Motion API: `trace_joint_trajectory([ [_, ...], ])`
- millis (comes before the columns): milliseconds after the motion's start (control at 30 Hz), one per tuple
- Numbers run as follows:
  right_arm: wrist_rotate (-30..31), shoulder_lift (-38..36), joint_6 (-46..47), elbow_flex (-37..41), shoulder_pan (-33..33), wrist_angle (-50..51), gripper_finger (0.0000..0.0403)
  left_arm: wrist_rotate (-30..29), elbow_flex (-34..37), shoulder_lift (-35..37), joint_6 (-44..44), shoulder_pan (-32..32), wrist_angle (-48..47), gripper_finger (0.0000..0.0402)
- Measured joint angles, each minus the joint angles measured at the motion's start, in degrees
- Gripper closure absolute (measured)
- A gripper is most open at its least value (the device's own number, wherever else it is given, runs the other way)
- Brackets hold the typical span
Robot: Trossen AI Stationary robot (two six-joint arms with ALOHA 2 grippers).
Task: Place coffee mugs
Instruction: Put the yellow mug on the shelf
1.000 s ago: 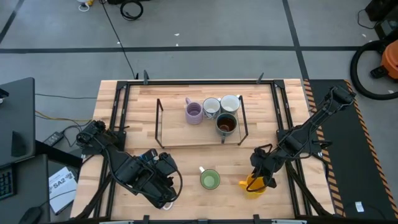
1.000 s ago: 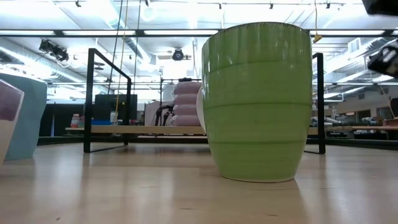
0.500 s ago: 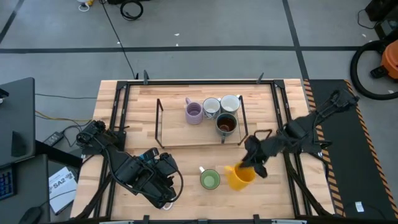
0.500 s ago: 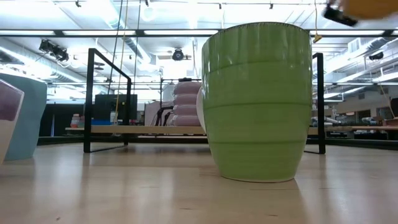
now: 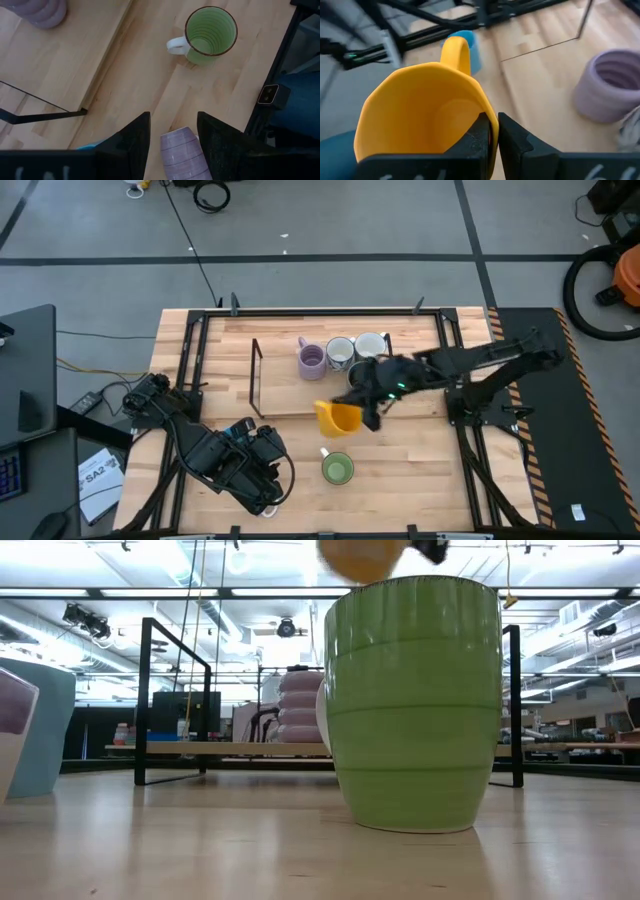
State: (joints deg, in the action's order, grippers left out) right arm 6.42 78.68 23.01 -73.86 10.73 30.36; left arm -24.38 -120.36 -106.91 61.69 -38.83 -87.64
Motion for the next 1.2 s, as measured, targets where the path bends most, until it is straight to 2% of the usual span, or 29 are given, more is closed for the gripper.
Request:
trace_joint_trajectory([
  [267, -0.2, 12.6, -4.0, -8.7, -7.3, 0.3, 0.0373, 0.0, 0.0, 0.0, 0.0, 0.0, 0.0, 0.0233],
  [533, -0.5, 20.8, -5.2, -10.4, -10.4, 0.6, 0.0372, 0.0, 0.0, 0.0, 0.1, 0.0, 0.0, 0.0233],
  [733, -0.5, 24.4, -5.2, -10.5, -12.0, 0.3, 0.0371, 0.0, 0.0, 0.0, 0.2, 0.0, 0.0, 0.0233],
  [1200, -0.6, 27.2, -5.2, -10.5, -14.5, 0.2, 0.037, 0.0, 0.0, 0.0, 0.1, 0.0, 0.5, 0.0233],
])
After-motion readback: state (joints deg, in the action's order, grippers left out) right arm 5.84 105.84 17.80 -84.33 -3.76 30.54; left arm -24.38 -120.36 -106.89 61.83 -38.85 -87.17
